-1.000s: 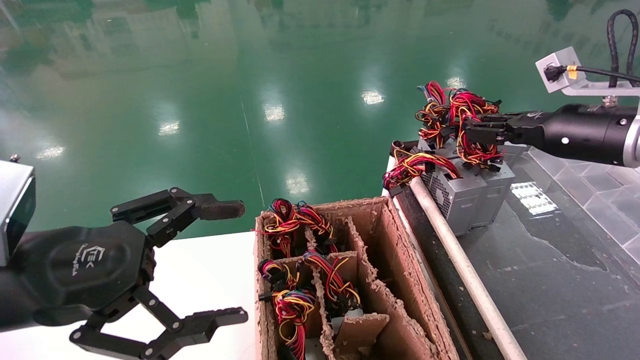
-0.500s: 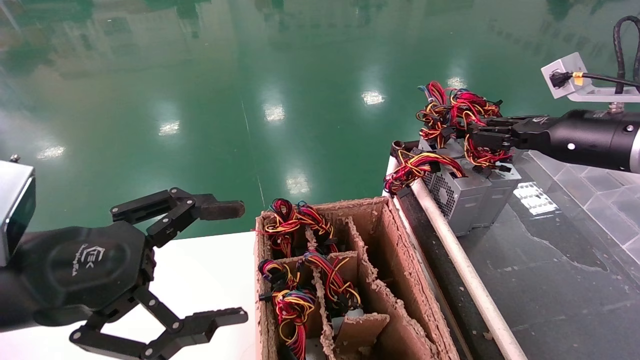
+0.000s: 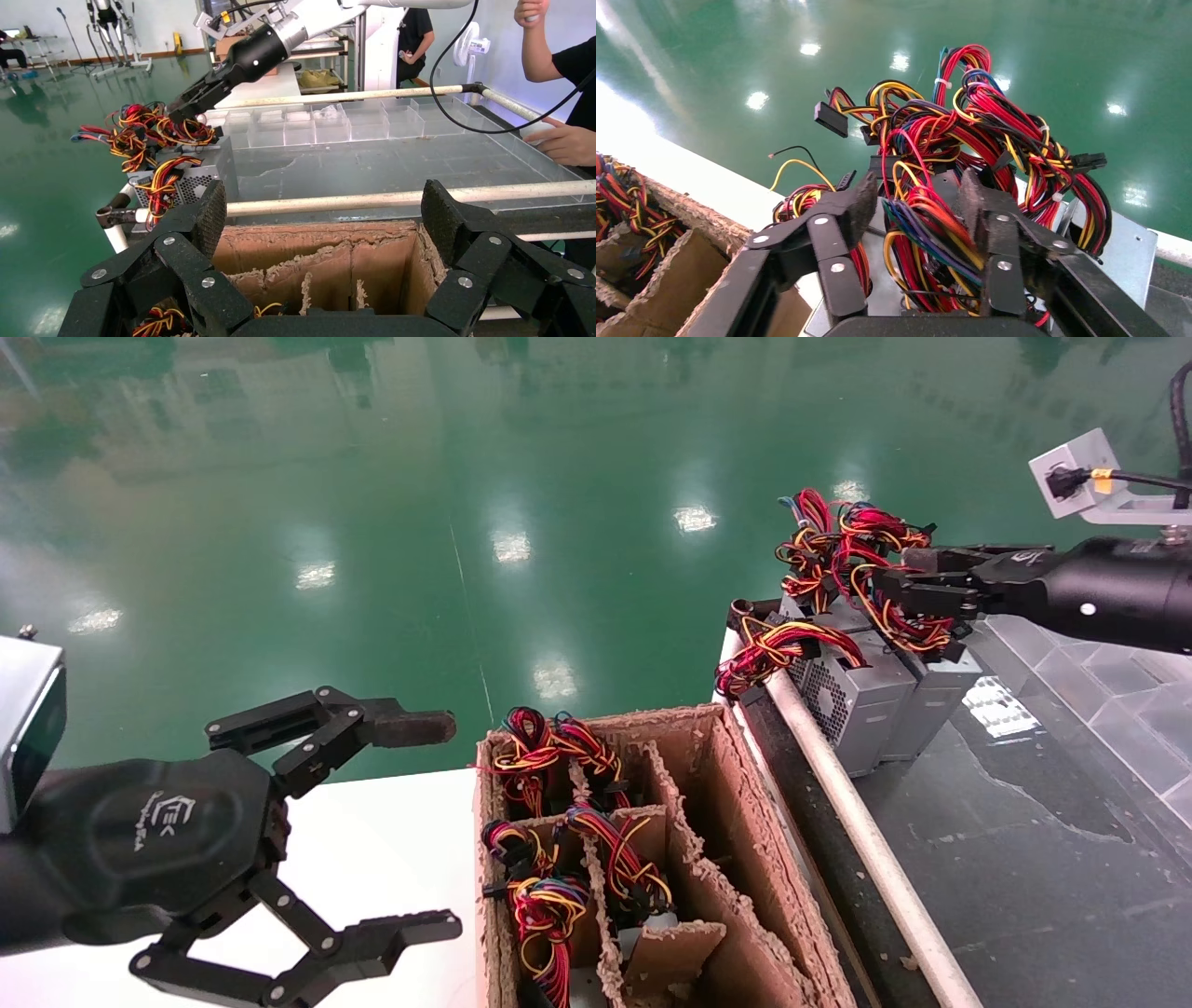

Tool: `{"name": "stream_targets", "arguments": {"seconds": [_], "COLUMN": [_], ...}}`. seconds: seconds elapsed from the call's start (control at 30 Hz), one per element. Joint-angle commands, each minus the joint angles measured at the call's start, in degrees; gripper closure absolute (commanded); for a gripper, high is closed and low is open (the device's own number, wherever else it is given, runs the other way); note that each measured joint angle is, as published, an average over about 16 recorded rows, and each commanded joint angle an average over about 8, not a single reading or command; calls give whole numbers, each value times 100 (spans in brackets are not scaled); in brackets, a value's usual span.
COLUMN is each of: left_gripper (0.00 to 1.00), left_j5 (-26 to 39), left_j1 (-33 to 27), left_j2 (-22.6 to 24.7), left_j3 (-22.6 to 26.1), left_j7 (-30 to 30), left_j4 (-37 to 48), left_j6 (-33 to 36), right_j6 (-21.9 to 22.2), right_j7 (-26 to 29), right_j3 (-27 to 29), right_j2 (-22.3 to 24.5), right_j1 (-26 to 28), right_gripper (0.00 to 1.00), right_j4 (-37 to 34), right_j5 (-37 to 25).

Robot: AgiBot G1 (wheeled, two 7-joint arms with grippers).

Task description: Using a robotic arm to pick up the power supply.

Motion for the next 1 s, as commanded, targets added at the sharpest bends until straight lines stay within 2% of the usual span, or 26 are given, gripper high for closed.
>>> {"name": "stream_targets", "arguments": {"seconds": [0.03,0.5,1.0], "left_gripper": [0,0,0], "left_j5": [0,-1,-2], "left_j1": [0,1,0], "left_j2": [0,-1,-1], "left_j3": [0,0,1], "left_j7": [0,1,2], "left_j4": [0,2,3], "left_j6": [0,-2,-1], "right_j6": [-33,-517,-734], "right_j7": [-27,-92,140], "right_j3": [-1,415,1444], "right_j2": [26,386,732], "right_j1": [18,-18,-1122], "right_gripper": [0,0,0], "right_j4": [10,151,1857], "right_j5": [-1,480,487]}}
